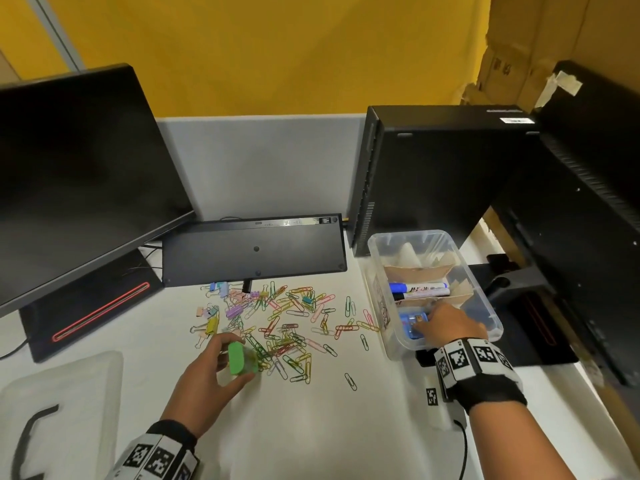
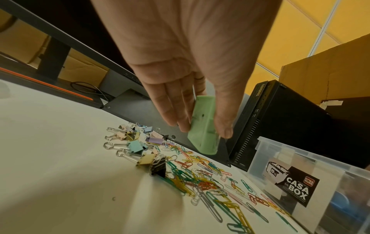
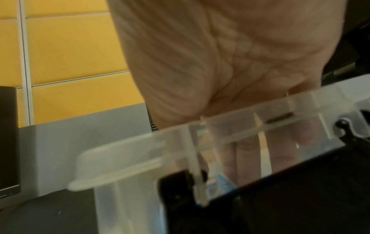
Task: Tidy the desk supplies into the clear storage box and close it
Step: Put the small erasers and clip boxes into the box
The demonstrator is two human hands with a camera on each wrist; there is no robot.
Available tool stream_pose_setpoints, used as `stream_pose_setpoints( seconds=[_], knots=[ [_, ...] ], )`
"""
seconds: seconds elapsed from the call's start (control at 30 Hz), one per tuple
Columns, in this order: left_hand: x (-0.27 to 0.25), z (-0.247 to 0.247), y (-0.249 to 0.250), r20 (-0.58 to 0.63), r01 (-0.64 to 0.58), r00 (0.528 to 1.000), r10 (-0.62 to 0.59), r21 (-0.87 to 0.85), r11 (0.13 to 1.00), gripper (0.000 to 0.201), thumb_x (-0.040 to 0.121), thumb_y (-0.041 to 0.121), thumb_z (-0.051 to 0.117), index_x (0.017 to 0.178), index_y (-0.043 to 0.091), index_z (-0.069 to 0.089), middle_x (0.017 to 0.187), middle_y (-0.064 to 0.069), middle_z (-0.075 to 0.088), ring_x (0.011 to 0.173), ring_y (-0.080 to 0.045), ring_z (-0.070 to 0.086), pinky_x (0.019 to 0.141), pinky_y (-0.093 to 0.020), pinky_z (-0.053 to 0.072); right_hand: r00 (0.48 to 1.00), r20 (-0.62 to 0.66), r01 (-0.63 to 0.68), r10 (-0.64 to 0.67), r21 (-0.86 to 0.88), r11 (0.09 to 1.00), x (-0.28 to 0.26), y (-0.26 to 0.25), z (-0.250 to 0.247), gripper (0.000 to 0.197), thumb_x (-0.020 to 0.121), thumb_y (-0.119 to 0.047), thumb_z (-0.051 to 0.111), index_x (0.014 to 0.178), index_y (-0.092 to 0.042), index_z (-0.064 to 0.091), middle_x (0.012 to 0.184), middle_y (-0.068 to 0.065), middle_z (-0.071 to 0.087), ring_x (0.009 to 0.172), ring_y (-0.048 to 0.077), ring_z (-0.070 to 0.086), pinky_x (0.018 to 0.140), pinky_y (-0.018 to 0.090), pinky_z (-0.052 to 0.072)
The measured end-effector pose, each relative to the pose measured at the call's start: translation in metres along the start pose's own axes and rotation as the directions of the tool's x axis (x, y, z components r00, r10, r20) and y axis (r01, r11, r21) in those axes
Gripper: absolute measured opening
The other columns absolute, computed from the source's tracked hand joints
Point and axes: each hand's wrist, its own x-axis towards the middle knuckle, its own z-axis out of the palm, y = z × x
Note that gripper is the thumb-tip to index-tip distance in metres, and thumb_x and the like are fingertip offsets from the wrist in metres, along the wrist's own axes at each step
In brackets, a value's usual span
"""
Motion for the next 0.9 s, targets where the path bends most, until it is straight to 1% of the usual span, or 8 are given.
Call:
stream_pose_setpoints(
  seconds=[0.17, 0.3, 0.43, 0.57, 0.63, 0.7, 0.77, 0.9],
  knots=[
    [-0.003, -0.004, 0.0, 0.013, -0.028, 1.0, 0.028, -0.015, 1.0, 0.05, 0.071, 0.029, 0.08, 0.105, 0.04, 0.046, 0.108, 0.023, 0.062, 0.096, 0.002, 0.061, 0.087, -0.013, 0.046, 0.998, 0.059, 0.037, -0.035, -0.031, 0.999, -0.001, 0.003, -0.004, 0.036, 0.087, -0.045, 0.057, 0.118, -0.027, 0.055, 0.108, -0.002, 0.063, 0.105, 0.021, 0.057, 0.101, 0.047, 0.034],
    [-0.001, -0.004, 0.021, -0.001, -0.08, 0.997, 0.08, -0.133, 0.988, 0.05, 0.068, 0.034, 0.079, 0.106, 0.037, 0.046, 0.11, 0.036, 0.059, 0.098, 0.012, 0.06, 0.088, -0.011, 0.048, 0.965, -0.211, 0.154, -0.159, -0.042, 0.987, -0.025, 0.005, -0.02, 0.02, 0.092, -0.039, 0.051, 0.105, -0.027, 0.06, 0.089, -0.005, 0.06, 0.083, 0.015, 0.052, 0.098, 0.041, 0.04],
    [0.005, 0.012, 0.07, 0.098, -0.197, 0.972, 0.214, -0.158, 0.968, 0.051, 0.071, 0.061, 0.059, 0.114, 0.043, 0.037, 0.121, 0.036, 0.053, 0.108, 0.015, 0.053, 0.092, -0.014, 0.046, 0.89, -0.166, 0.451, -0.425, 0.463, 0.763, -0.053, -0.006, -0.03, 0.012, 0.094, -0.032, 0.054, 0.099, -0.026, 0.063, 0.094, -0.01, 0.066, 0.088, 0.009, 0.063, 0.085, 0.031, 0.052],
    [0.011, 0.051, 0.12, 0.116, -0.374, 0.915, 0.386, -0.117, 0.92, 0.054, 0.08, 0.06, 0.055, 0.126, 0.044, 0.033, 0.13, 0.024, 0.046, 0.12, 0.007, 0.043, 0.102, -0.021, 0.039, 0.793, 0.199, 0.176, -0.575, 0.83, 0.53, -0.073, -0.016, -0.027, 0.032, 0.097, -0.031, 0.045, 0.115, -0.011, 0.062, 0.108, 0.006, 0.069, 0.087, 0.014, 0.067, 0.076, 0.026, 0.056],
    [0.017, 0.072, 0.138, 0.084, -0.433, 0.894, 0.441, -0.101, 0.896, 0.058, 0.083, 0.055, 0.057, 0.133, 0.039, 0.031, 0.132, 0.019, 0.044, 0.123, 0.004, 0.039, 0.106, -0.022, 0.035, 0.753, 0.226, 0.061, -0.618, 0.912, 0.407, -0.074, -0.01, -0.025, 0.029, 0.096, -0.023, 0.048, 0.116, -0.005, 0.06, 0.103, 0.012, 0.07, 0.084, 0.019, 0.068, 0.071, 0.028, 0.057],
    [0.026, 0.091, 0.15, 0.065, -0.478, 0.874, 0.482, -0.065, 0.876, 0.062, 0.086, 0.051, 0.056, 0.139, 0.032, 0.029, 0.137, 0.014, 0.041, 0.128, 0.001, 0.035, 0.109, -0.023, 0.03, 0.801, 0.152, 0.05, -0.58, 0.947, 0.318, -0.068, 0.002, -0.026, 0.025, 0.094, -0.014, 0.051, 0.115, -0.003, 0.058, 0.102, 0.015, 0.07, 0.086, 0.022, 0.07, 0.071, 0.031, 0.058],
    [0.037, 0.107, 0.16, 0.082, -0.5, 0.862, 0.499, -0.015, 0.866, 0.064, 0.089, 0.049, 0.054, 0.143, 0.031, 0.024, 0.145, 0.011, 0.034, 0.134, -0.003, 0.028, 0.113, -0.024, 0.024, 0.863, 0.05, 0.149, -0.503, 0.926, 0.347, -0.059, 0.017, -0.03, 0.023, 0.093, -0.012, 0.053, 0.115, -0.007, 0.057, 0.108, 0.017, 0.068, 0.094, 0.023, 0.069, 0.077, 0.033, 0.058],
    [0.057, 0.137, 0.164, 0.237, -0.51, 0.851, 0.468, 0.166, 0.844, 0.071, 0.095, 0.047, 0.043, 0.15, 0.028, 0.002, 0.159, 0.01, 0.0, 0.146, -0.008, -0.002, 0.12, -0.033, 0.009, 0.927, -0.275, 0.373, -0.257, 0.581, 0.723, -0.046, 0.047, -0.039, 0.028, 0.095, -0.017, 0.052, 0.123, -0.022, 0.053, 0.123, 0.002, 0.052, 0.102, 0.013, 0.055, 0.084, 0.027, 0.045]
  ],
)
